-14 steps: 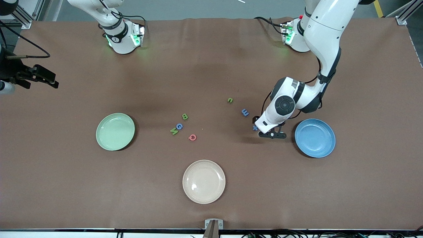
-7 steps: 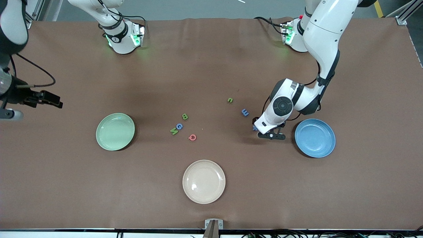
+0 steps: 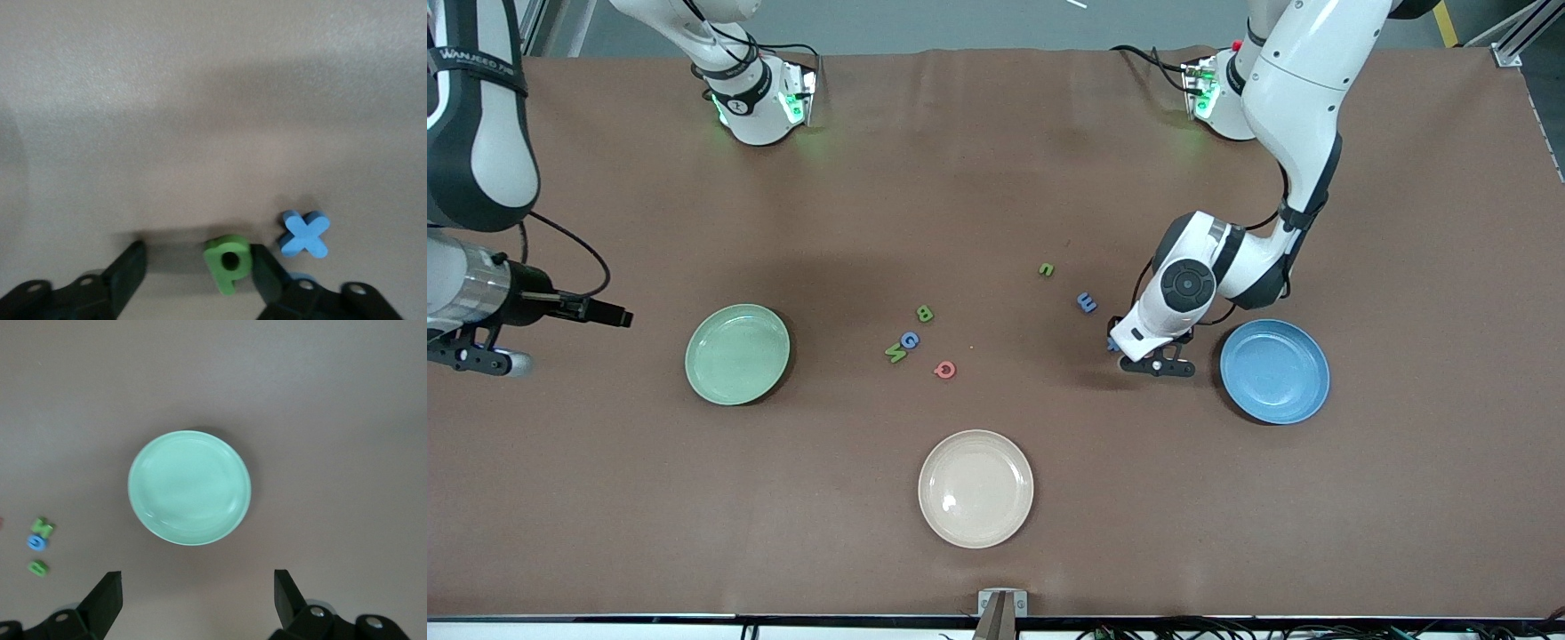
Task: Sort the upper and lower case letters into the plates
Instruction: 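Lift the p with the left gripper while the right gripper grasps green N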
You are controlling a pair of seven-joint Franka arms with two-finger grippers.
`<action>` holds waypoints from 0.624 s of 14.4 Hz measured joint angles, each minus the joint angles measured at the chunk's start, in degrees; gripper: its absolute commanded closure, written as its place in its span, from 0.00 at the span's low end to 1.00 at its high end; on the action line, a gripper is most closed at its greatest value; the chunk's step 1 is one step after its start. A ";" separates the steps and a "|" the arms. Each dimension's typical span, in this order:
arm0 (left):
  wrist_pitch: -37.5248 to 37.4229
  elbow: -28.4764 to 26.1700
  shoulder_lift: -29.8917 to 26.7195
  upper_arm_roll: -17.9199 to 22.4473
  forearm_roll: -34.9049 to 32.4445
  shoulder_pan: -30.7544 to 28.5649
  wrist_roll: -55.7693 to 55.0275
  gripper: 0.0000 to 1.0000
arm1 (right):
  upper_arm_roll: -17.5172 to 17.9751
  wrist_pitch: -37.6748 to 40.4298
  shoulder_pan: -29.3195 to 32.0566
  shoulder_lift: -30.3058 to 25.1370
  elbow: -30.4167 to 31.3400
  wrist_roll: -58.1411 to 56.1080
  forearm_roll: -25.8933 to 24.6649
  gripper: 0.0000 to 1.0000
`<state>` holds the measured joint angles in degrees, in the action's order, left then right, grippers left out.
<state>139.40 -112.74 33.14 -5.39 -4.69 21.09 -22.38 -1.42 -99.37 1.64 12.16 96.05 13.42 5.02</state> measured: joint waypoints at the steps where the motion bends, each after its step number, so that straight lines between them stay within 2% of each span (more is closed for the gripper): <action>1: -0.01 0.02 0.00 0.00 0.00 0.00 0.00 0.40 | 0.23 -1.19 -2.02 0.12 0.21 5.66 0.06 0.00; 4: -0.02 0.15 -0.03 0.03 -0.02 -0.04 -0.01 0.46 | 0.60 -6.18 -8.25 2.25 1.40 20.29 0.10 0.00; 7: -0.01 0.21 -0.04 0.03 -0.03 -0.07 -0.01 0.53 | 0.72 -12.41 -14.29 7.21 1.78 33.62 0.07 0.00; 9: -0.01 0.26 -0.06 0.05 -0.05 -0.08 -0.01 0.54 | 0.75 -16.71 -18.39 11.12 1.99 40.89 0.01 0.00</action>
<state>139.39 -112.48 33.09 -5.35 -4.74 21.01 -22.38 -0.67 -116.09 -16.75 23.28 98.04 54.31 5.03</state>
